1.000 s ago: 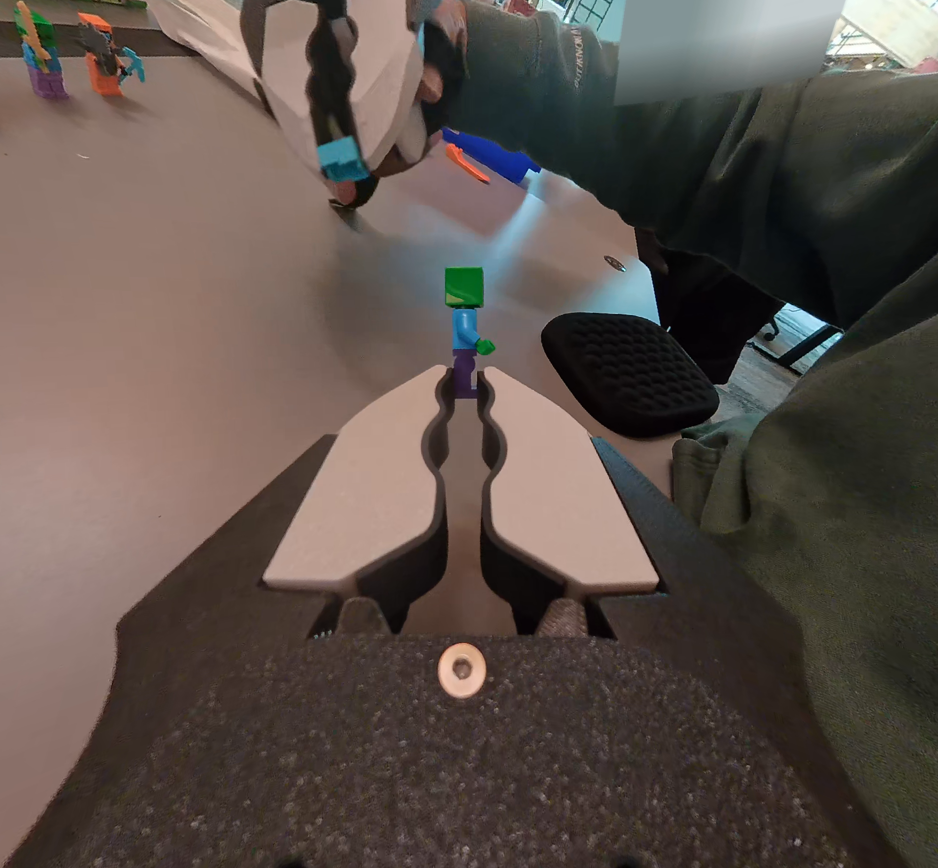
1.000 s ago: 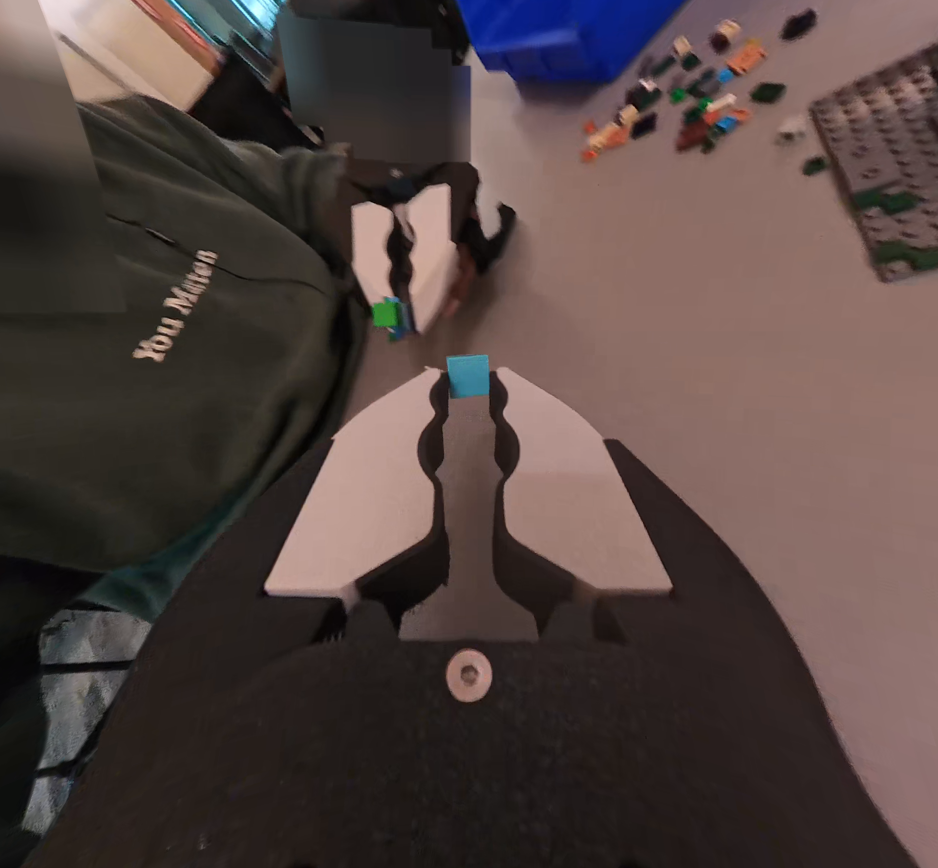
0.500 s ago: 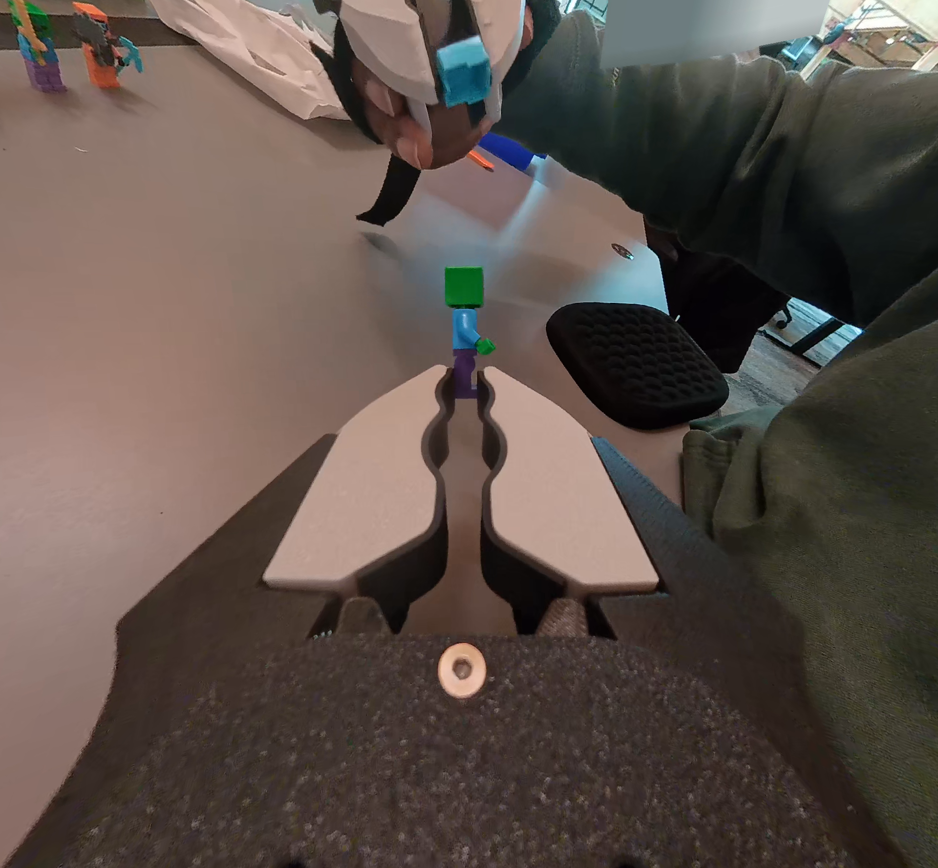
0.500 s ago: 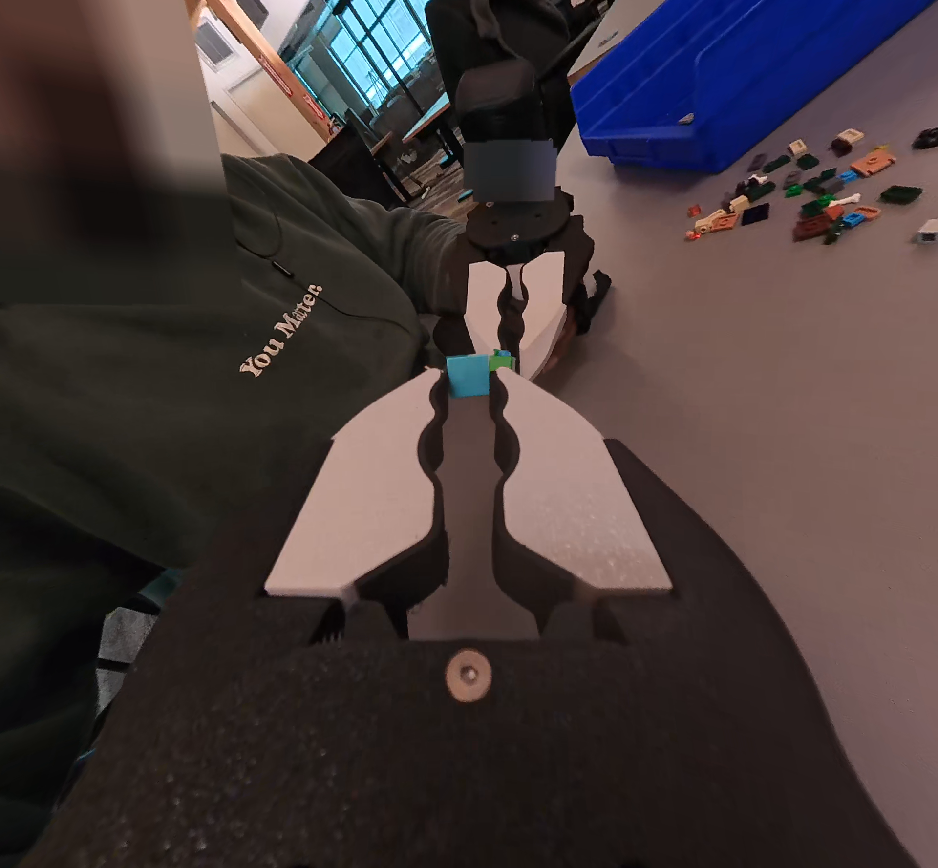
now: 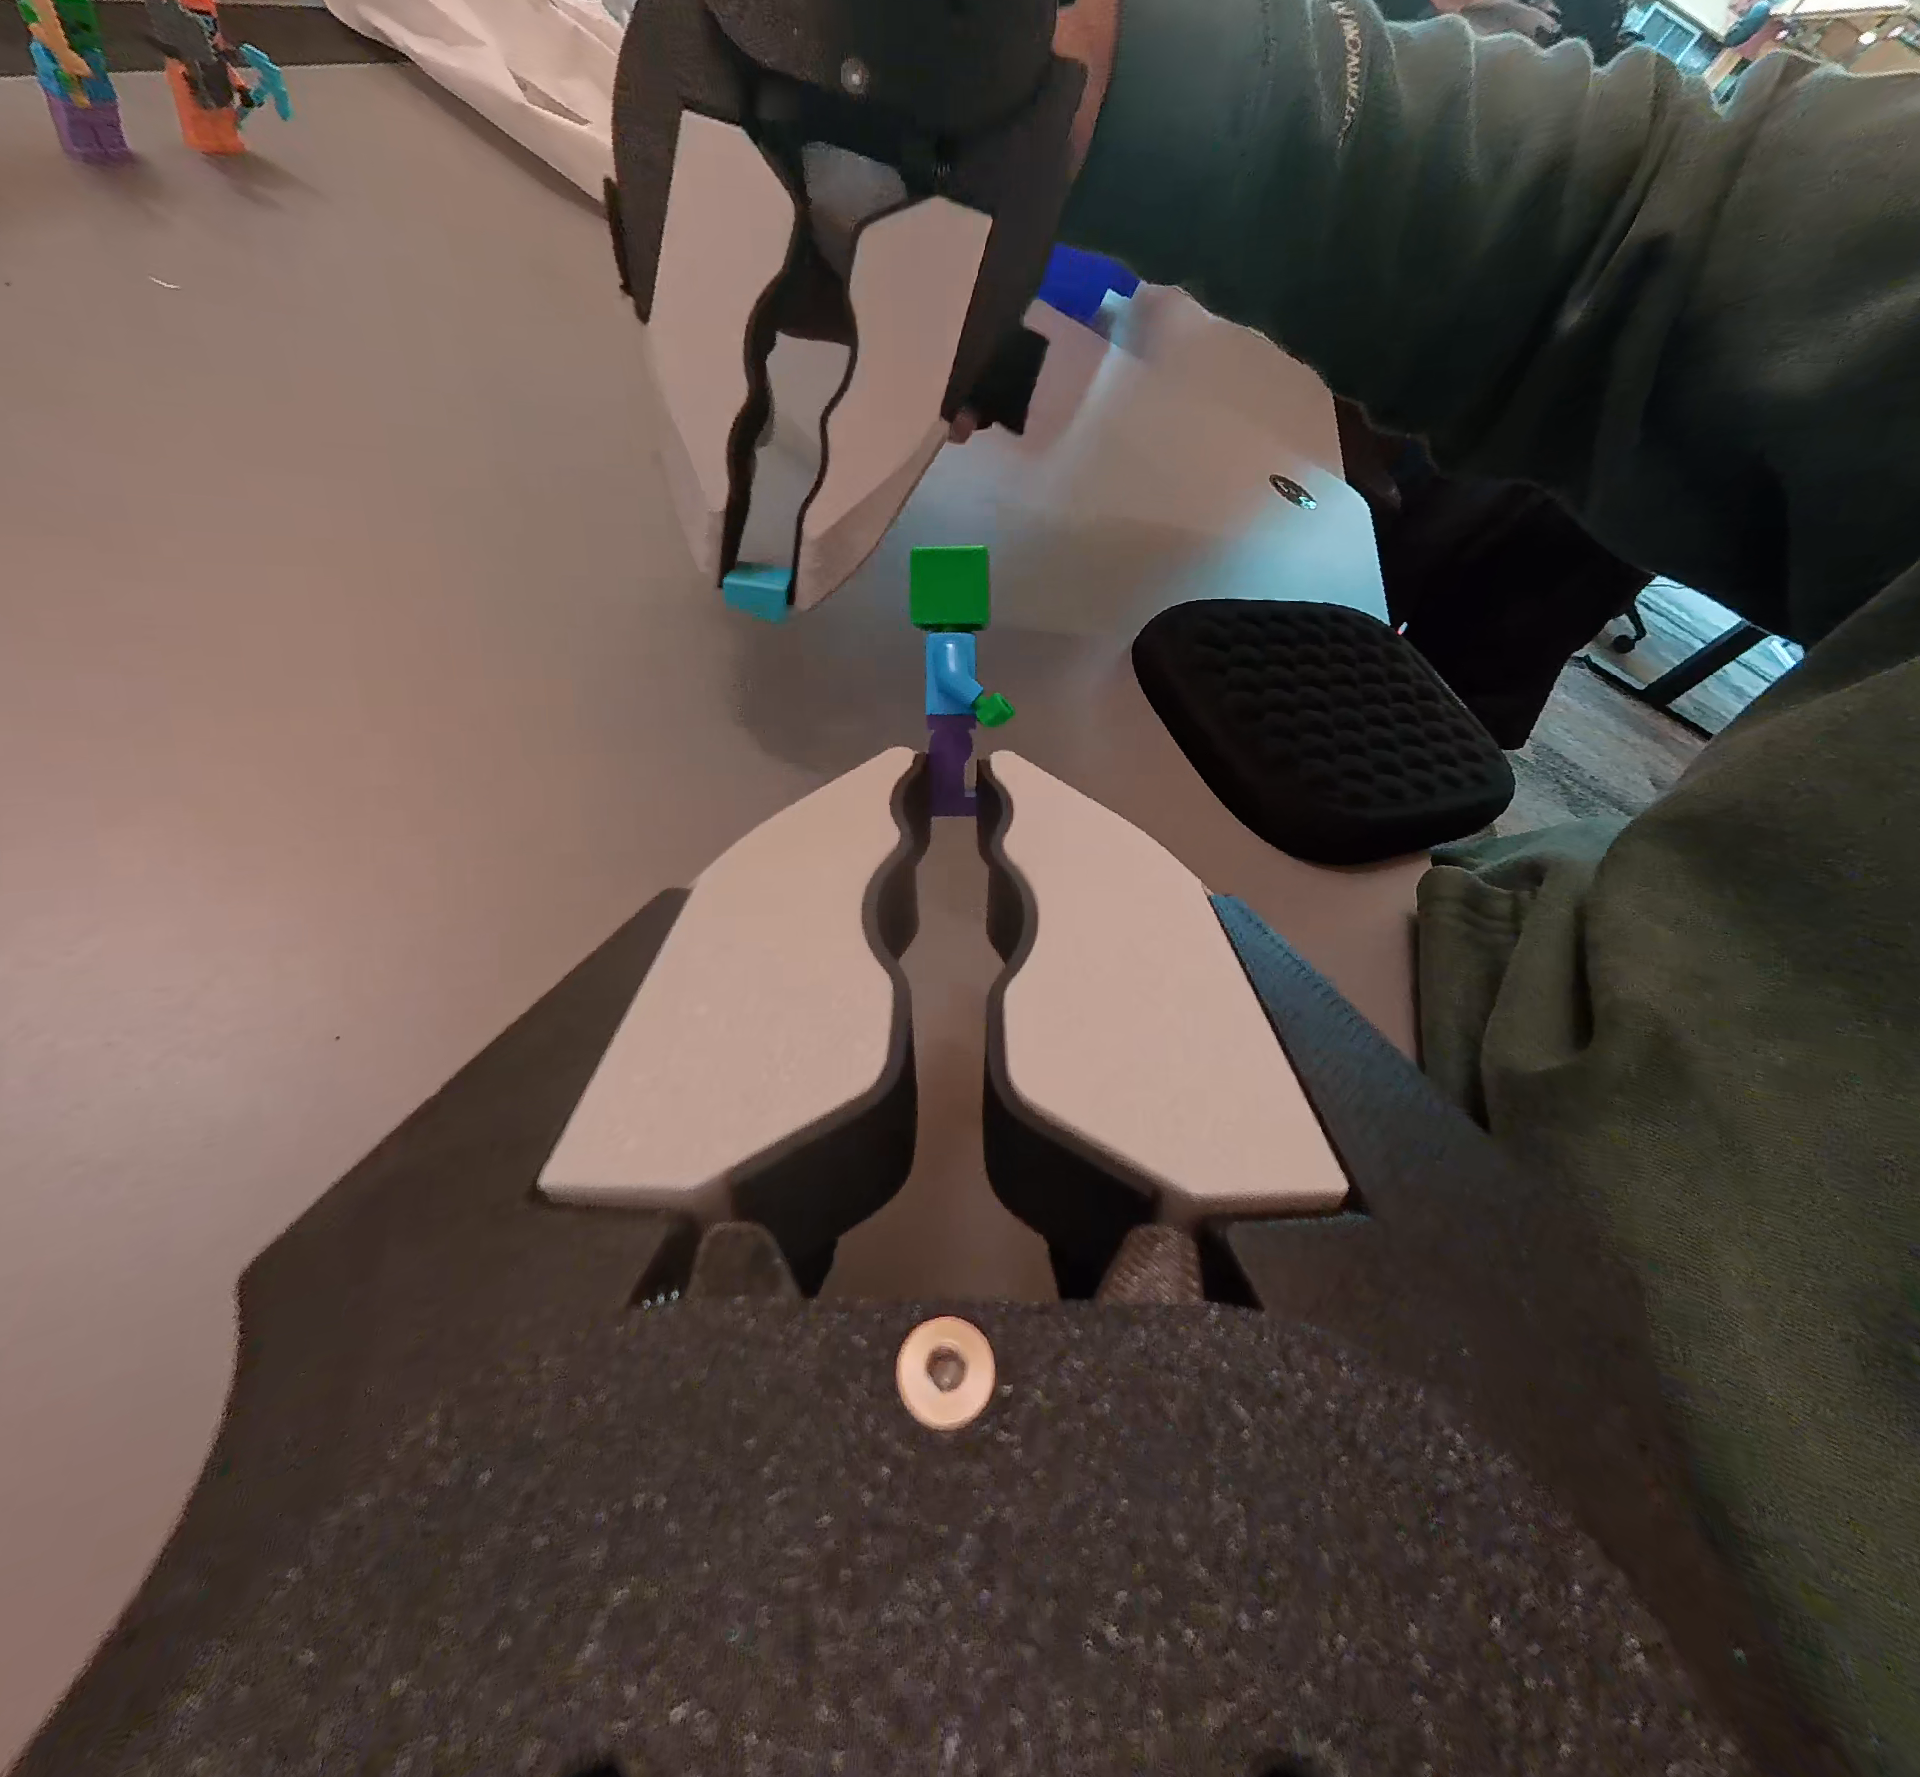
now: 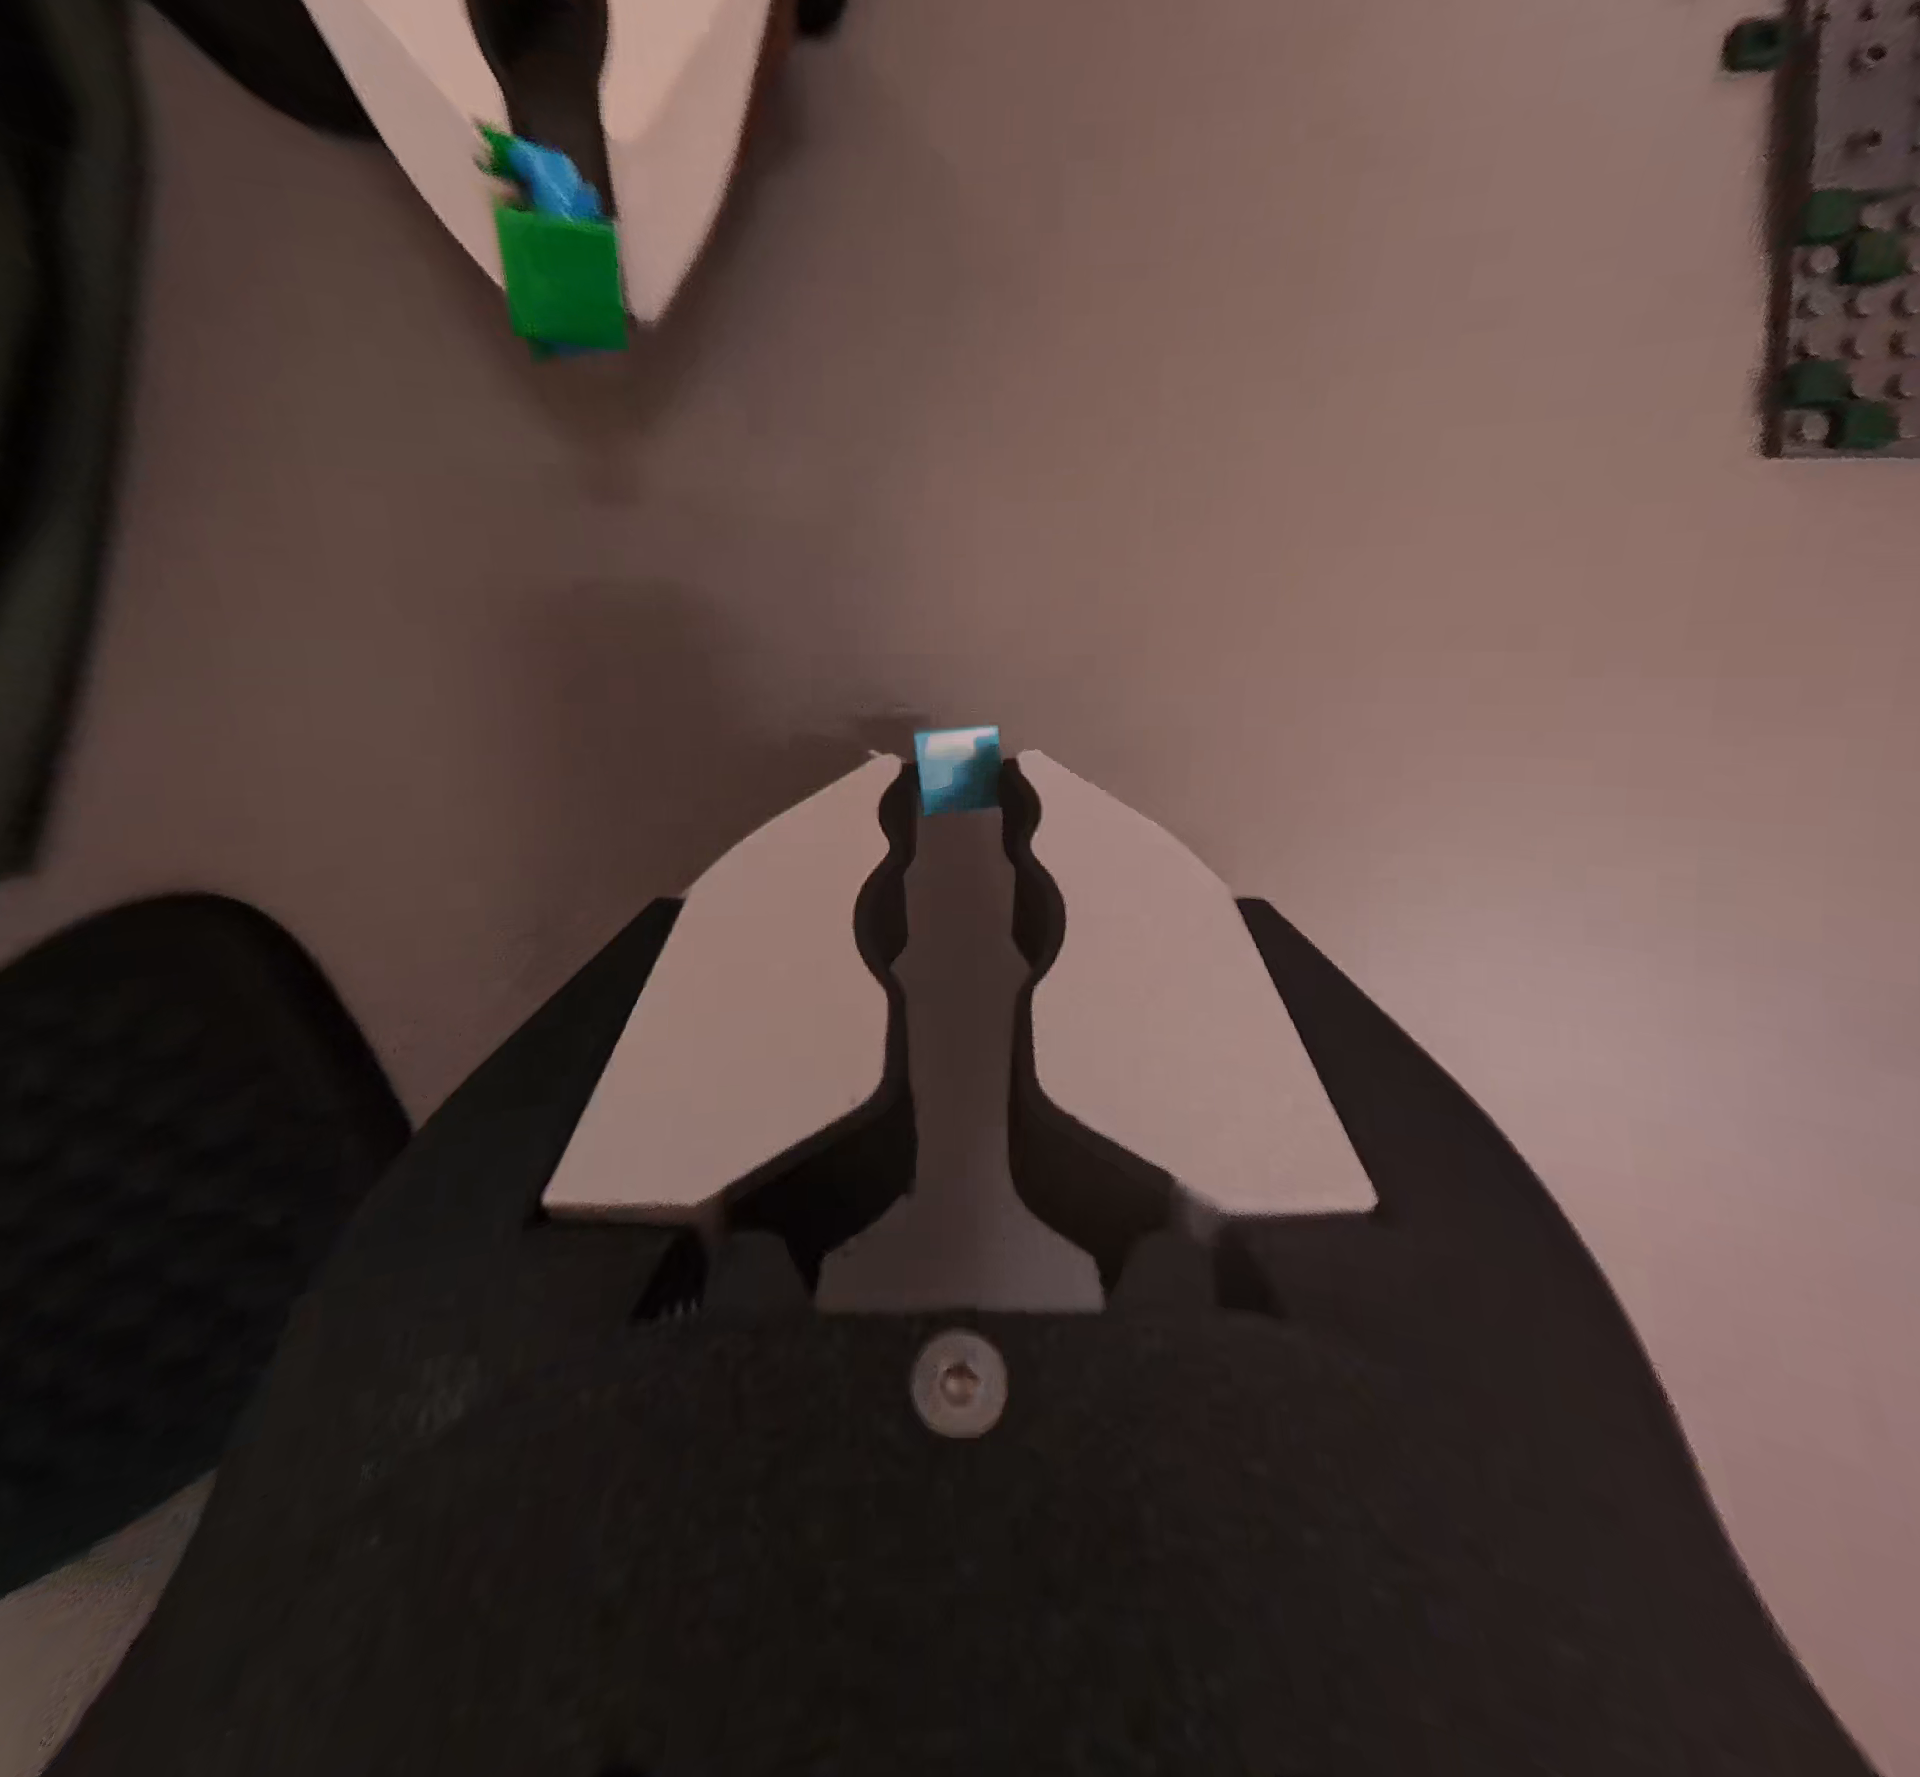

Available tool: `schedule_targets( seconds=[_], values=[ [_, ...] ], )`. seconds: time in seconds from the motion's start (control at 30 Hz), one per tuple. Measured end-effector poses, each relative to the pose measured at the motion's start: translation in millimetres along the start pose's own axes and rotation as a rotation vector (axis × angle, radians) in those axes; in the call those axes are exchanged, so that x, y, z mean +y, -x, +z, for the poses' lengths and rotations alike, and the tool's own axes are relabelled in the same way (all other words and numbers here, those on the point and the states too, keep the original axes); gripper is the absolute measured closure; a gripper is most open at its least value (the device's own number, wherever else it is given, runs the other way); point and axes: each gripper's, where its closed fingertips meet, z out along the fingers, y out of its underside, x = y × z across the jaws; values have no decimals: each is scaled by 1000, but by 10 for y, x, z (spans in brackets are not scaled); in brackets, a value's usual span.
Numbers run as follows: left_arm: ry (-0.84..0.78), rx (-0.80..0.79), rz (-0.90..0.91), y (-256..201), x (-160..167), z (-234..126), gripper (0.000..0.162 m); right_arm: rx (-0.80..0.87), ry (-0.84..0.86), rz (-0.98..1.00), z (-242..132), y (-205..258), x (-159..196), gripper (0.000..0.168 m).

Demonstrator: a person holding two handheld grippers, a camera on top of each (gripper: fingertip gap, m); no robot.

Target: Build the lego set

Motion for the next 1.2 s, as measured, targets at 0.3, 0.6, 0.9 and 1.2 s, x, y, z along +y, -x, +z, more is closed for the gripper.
schedule_targets(
  seconds=[0.3,0.6,0.9,1.2],
  values=[
    [8,-6,4,9,14,6,154,95,223,-164,164,-115,208,153],
    [14,-6,5,8,18,2,154,134,267,-253,138,-245,184,147],
    [14,-7,6,12,10,-16,154,178,172,58,69,-221,140,142],
    [26,-2,14,-3,27,-6,154,266,194,194,202,-251,212,149]
  ],
)
